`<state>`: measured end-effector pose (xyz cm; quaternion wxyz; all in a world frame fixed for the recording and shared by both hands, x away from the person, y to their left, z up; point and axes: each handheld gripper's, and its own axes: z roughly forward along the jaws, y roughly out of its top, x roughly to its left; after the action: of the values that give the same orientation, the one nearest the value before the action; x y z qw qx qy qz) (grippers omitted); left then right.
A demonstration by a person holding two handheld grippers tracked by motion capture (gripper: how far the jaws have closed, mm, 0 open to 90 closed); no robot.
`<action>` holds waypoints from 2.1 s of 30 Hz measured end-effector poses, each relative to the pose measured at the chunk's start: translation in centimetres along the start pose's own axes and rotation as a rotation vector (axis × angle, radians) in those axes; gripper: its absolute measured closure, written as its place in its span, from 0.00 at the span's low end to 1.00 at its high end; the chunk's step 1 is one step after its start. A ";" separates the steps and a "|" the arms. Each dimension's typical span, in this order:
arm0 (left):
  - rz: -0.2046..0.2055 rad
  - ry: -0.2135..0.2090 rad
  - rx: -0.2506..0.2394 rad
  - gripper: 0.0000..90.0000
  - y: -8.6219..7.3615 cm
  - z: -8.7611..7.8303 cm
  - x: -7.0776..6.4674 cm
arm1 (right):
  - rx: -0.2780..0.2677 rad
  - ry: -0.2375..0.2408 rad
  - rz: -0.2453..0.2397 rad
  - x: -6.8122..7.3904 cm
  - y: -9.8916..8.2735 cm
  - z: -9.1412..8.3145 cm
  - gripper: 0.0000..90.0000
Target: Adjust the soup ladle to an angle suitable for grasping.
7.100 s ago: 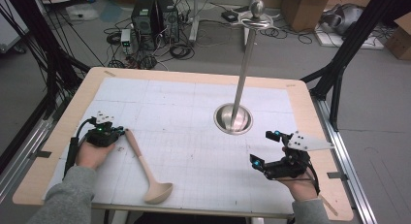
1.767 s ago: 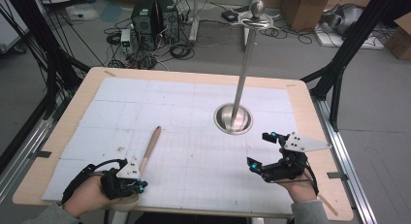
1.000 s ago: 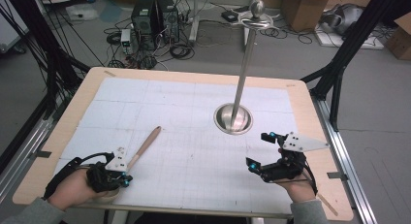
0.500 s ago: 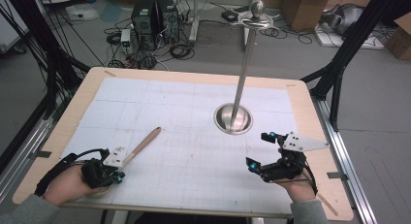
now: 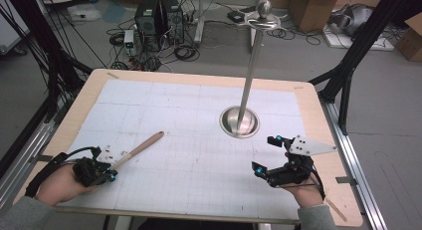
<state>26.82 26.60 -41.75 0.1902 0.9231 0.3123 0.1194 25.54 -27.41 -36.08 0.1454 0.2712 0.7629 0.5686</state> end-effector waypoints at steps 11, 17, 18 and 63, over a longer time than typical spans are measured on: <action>-0.020 0.006 -0.017 1.00 -0.5 -0.1 0.9 | 0.001 0.000 0.000 0.0 0.0 0.0 0.00; -0.056 -0.019 -0.053 1.00 -0.7 -0.3 1.1 | 0.005 0.003 -0.002 0.0 0.0 0.2 0.00; -0.066 -0.034 -0.091 1.00 -0.8 -0.8 1.1 | 0.003 0.004 -0.006 0.0 0.1 0.2 0.00; -0.120 -0.098 -0.252 0.15 -0.4 -2.7 3.3 | 0.017 0.033 0.005 -0.8 0.3 2.4 0.00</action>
<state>28.26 29.66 -39.16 0.3262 0.8763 0.3398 0.1007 27.51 -25.91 -36.59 0.1287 0.2649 0.7694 0.5668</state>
